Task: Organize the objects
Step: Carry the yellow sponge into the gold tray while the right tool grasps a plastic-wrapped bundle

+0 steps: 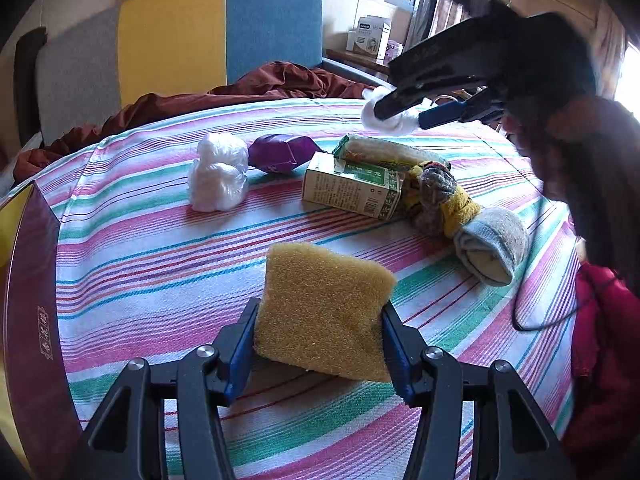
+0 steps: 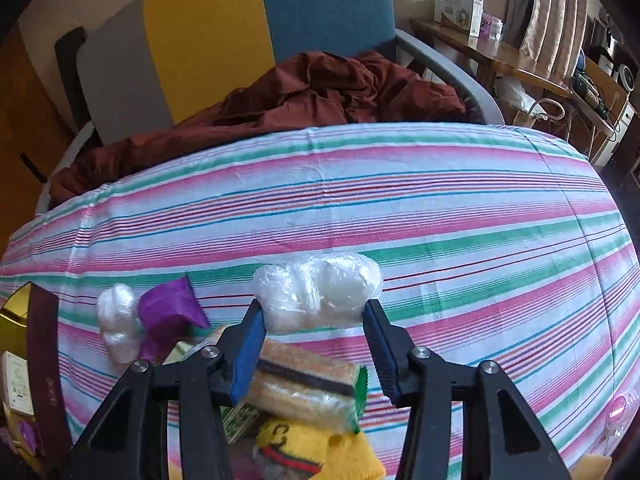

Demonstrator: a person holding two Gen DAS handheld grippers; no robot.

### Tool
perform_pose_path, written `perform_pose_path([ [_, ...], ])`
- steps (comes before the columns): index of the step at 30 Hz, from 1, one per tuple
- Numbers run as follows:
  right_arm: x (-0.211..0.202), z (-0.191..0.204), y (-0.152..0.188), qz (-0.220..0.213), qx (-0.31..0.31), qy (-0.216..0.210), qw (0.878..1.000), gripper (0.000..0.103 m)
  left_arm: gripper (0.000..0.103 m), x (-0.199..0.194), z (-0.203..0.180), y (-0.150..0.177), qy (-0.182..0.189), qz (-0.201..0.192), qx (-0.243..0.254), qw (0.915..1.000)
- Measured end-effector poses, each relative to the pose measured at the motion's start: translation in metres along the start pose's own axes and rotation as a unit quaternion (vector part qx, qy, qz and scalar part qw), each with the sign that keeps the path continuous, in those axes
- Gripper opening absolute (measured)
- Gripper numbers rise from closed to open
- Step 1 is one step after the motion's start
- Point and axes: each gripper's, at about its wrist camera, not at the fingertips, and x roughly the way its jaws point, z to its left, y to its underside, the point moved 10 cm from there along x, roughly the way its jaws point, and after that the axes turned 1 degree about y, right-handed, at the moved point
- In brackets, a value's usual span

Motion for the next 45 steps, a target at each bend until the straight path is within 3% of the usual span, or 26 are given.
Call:
perform_pose_path([
  [5,-0.038,0.031,0.024,-0.031,0.002,-0.054,0.998,0.05,0.056,-0.013,0.004,0.004,-0.012,0.006,-0.006,0.9999],
  [11,-0.034,0.067,0.068,0.0,-0.025,-0.095,0.995,0.05,0.056,-0.06,0.011,0.012,-0.016,-0.009,-0.018,0.9997],
  [15,-0.03,0.095,0.088,0.02,-0.076,-0.105,0.991,0.049,0.056,-0.093,0.021,0.018,-0.027,-0.024,-0.03,0.9989],
  [18,-0.021,0.106,0.102,0.038,-0.11,-0.086,0.99,0.049,0.056,-0.11,0.029,0.02,-0.037,-0.031,-0.038,0.9981],
  [24,-0.019,0.107,0.108,0.043,-0.124,-0.076,0.988,0.049,0.057,-0.145,0.065,0.014,-0.063,-0.053,-0.053,0.9952],
  [27,-0.02,0.108,0.107,0.039,-0.126,-0.076,0.988,0.049,0.057,-0.169,0.103,0.0,-0.09,-0.072,-0.065,0.9913],
  [35,-0.018,0.111,0.108,0.04,-0.134,-0.072,0.988,0.049,0.058,-0.219,0.265,-0.019,-0.178,-0.085,-0.142,0.97],
  [40,-0.015,0.11,0.109,0.045,-0.137,-0.068,0.987,0.049,0.058,-0.203,0.348,0.0,-0.221,-0.036,-0.186,0.9566],
  [45,-0.011,0.112,0.113,0.054,-0.141,-0.066,0.986,0.049,0.059,-0.178,0.379,0.015,-0.235,-0.002,-0.203,0.9507],
])
